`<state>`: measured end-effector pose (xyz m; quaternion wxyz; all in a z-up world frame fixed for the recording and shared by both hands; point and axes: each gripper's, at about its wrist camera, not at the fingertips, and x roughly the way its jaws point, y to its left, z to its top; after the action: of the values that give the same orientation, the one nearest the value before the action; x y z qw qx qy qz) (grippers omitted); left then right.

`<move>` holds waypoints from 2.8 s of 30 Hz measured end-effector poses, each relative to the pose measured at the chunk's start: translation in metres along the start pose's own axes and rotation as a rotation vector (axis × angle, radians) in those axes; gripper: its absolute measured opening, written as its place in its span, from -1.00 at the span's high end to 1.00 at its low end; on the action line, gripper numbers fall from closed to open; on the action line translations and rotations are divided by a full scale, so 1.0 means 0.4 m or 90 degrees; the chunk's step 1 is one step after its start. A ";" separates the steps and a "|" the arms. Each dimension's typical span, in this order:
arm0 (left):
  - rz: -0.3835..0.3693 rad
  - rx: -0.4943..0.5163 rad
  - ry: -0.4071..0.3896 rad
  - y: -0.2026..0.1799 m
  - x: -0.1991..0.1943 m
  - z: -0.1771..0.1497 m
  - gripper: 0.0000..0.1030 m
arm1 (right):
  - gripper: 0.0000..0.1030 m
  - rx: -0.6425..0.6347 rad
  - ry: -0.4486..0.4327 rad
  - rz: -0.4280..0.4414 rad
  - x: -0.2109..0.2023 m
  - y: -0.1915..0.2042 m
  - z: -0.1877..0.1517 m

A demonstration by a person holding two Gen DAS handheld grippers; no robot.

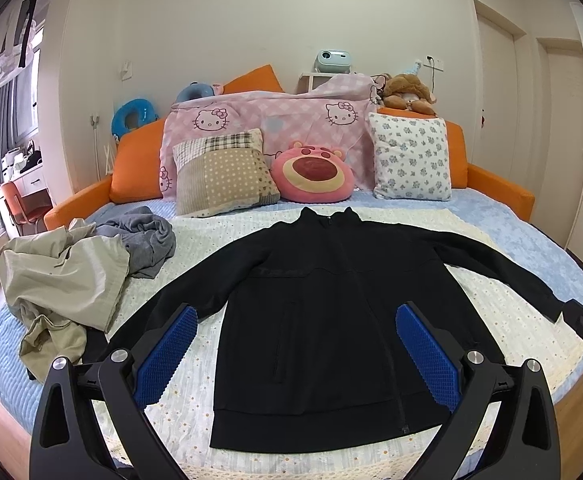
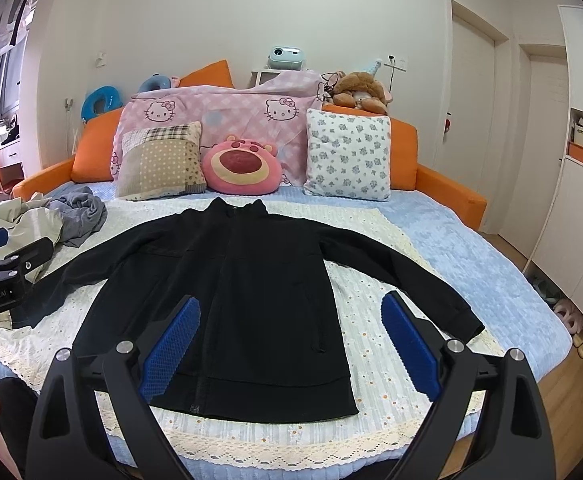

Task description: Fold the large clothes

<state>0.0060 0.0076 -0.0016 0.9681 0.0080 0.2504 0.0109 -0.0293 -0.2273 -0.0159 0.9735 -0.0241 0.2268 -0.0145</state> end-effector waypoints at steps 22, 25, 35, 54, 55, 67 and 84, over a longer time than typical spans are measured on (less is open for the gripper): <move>-0.005 -0.001 0.002 0.029 -0.006 -0.003 -0.96 | -0.77 0.014 -0.041 0.015 -0.038 -0.004 0.010; -0.005 -0.001 0.002 0.030 -0.006 0.000 -0.96 | -0.77 0.015 -0.046 0.015 -0.045 -0.003 0.011; -0.004 0.001 0.002 0.031 -0.006 -0.002 -0.96 | -0.77 0.016 -0.045 0.018 -0.051 -0.002 0.010; -0.005 0.002 0.003 0.025 -0.004 -0.009 -0.96 | -0.77 0.006 -0.039 0.022 -0.048 0.019 0.007; -0.005 0.002 0.003 0.025 -0.004 -0.011 -0.96 | -0.77 0.004 -0.037 0.024 -0.047 0.020 0.006; -0.023 0.008 0.025 0.029 0.083 -0.011 -0.96 | -0.77 0.015 -0.014 0.011 -0.002 0.006 -0.002; -0.161 0.080 0.109 -0.359 0.485 0.152 -0.96 | -0.77 0.075 0.040 -0.066 0.189 -0.258 -0.039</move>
<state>0.2075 -0.1316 -0.0452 0.9345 0.0357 0.3310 -0.1259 0.0297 -0.3340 -0.0577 0.9636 0.0220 0.2544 -0.0792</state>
